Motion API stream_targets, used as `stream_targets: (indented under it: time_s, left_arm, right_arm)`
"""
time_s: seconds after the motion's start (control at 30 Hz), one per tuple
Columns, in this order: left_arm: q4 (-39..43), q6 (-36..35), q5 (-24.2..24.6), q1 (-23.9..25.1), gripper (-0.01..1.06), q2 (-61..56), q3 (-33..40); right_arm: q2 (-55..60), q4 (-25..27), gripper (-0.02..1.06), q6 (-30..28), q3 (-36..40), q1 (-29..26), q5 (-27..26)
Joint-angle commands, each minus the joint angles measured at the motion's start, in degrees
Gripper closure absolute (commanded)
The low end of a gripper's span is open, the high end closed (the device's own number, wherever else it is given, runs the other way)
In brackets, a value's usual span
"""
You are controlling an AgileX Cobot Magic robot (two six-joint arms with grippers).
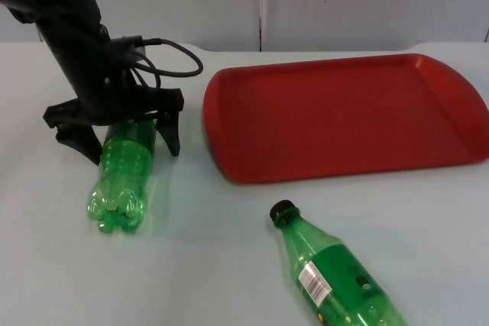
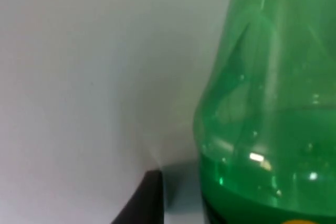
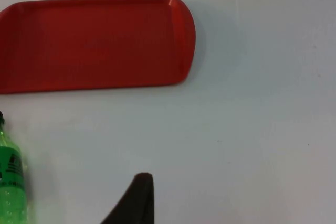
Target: Place the bottle upright on the tray.
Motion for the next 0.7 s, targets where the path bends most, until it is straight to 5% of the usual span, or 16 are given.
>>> stream_targets:
  time_s: [0.0, 0.07, 0.17, 0.2, 0.27, 0.67]
  left_arm:
    - [0.1, -0.4, 0.2, -0.2, 0.24, 0.5, 0.0]
    - [0.1, -0.5, 0.6, -0.2, 0.34, 0.5, 0.0]
    - [0.1, -1.7, 1.2, -0.2, 0.74, 0.5, 0.0]
    - [0.1, -1.7, 1.2, -0.2, 0.74, 0.5, 0.0]
    - [0.1, -2.2, 1.3, -0.2, 1.02, 0.5, 0.0]
    - [-1.3, -2.2, -0.2, -0.2, 1.05, -1.9, 0.0]
  right_arm:
    - [-0.2, 0.3, -0.01, 0.1, 0.1, -0.2, -0.2]
    - [-0.2, 0.3, -0.01, 0.1, 0.1, -0.2, -0.2]
    - [-0.2, 0.3, -0.01, 0.1, 0.1, -0.2, -0.2]
    - [-0.2, 0.3, -0.01, 0.1, 0.1, -0.2, -0.2]
    - [-0.2, 0.3, -0.01, 0.1, 0.1, -0.2, -0.2]
    - [-0.2, 0.3, -0.01, 0.1, 0.1, -0.2, -0.2]
